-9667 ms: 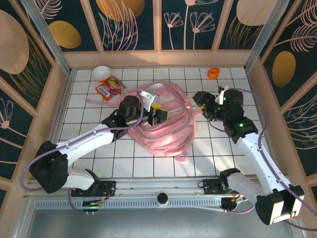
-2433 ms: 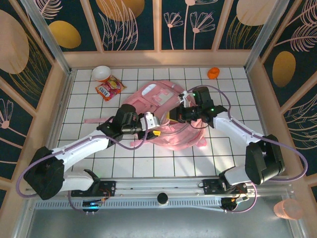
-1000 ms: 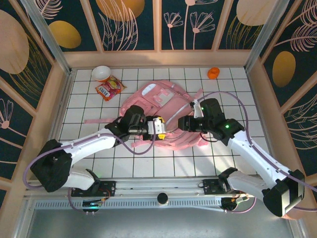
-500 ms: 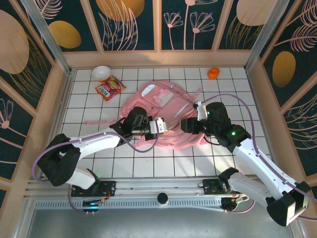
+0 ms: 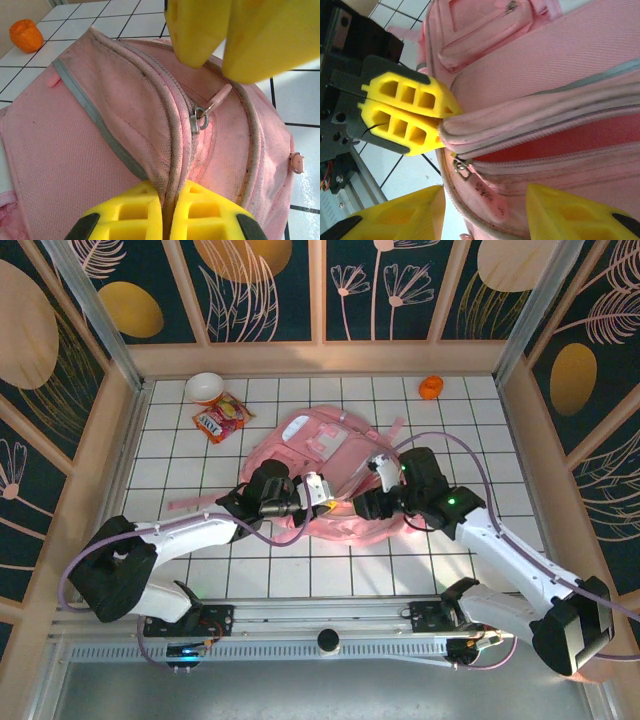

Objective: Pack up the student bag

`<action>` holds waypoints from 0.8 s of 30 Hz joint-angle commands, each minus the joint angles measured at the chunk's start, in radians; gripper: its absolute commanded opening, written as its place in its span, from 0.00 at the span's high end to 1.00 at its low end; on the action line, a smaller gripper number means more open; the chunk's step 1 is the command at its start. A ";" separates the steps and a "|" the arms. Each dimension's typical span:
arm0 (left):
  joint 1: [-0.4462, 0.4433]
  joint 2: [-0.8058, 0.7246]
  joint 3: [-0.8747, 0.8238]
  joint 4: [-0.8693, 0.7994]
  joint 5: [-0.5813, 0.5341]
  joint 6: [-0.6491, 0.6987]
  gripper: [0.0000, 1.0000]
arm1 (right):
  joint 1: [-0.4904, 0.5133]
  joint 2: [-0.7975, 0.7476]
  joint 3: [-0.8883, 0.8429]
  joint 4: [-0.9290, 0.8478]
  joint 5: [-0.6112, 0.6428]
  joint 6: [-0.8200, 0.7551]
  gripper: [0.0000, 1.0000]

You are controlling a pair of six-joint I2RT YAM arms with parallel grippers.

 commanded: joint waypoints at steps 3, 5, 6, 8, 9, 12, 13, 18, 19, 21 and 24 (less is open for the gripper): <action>-0.002 -0.018 0.028 0.090 0.036 -0.062 1.00 | 0.012 0.000 0.014 -0.026 -0.017 -0.061 0.54; -0.002 -0.012 0.034 0.091 0.035 -0.067 1.00 | 0.015 -0.001 0.012 -0.030 -0.019 -0.065 0.54; -0.002 -0.009 0.037 0.092 0.036 -0.068 1.00 | 0.018 0.000 0.011 -0.032 -0.019 -0.069 0.54; -0.001 0.000 0.040 0.091 0.033 -0.068 1.00 | 0.020 0.010 0.012 -0.038 -0.015 -0.081 0.54; -0.002 0.003 0.043 0.093 0.033 -0.068 1.00 | 0.021 0.023 0.020 -0.052 -0.015 -0.089 0.55; -0.002 0.011 0.048 0.100 0.037 -0.074 1.00 | 0.031 0.056 0.044 -0.072 -0.016 -0.103 0.57; -0.001 0.011 0.051 0.101 0.038 -0.075 1.00 | 0.036 0.067 0.050 -0.074 -0.016 -0.105 0.57; -0.002 0.011 0.060 0.100 0.038 -0.074 1.00 | 0.051 0.102 0.064 -0.057 -0.011 -0.103 0.62; -0.002 0.010 0.062 0.100 0.039 -0.073 1.00 | 0.052 0.107 0.067 -0.053 -0.007 -0.101 0.65; -0.001 0.013 0.068 0.095 0.039 -0.070 1.00 | 0.057 0.114 0.076 -0.049 0.016 -0.097 0.72; -0.002 0.007 0.069 0.092 0.033 -0.068 1.00 | 0.058 0.121 0.088 -0.074 0.086 -0.083 0.87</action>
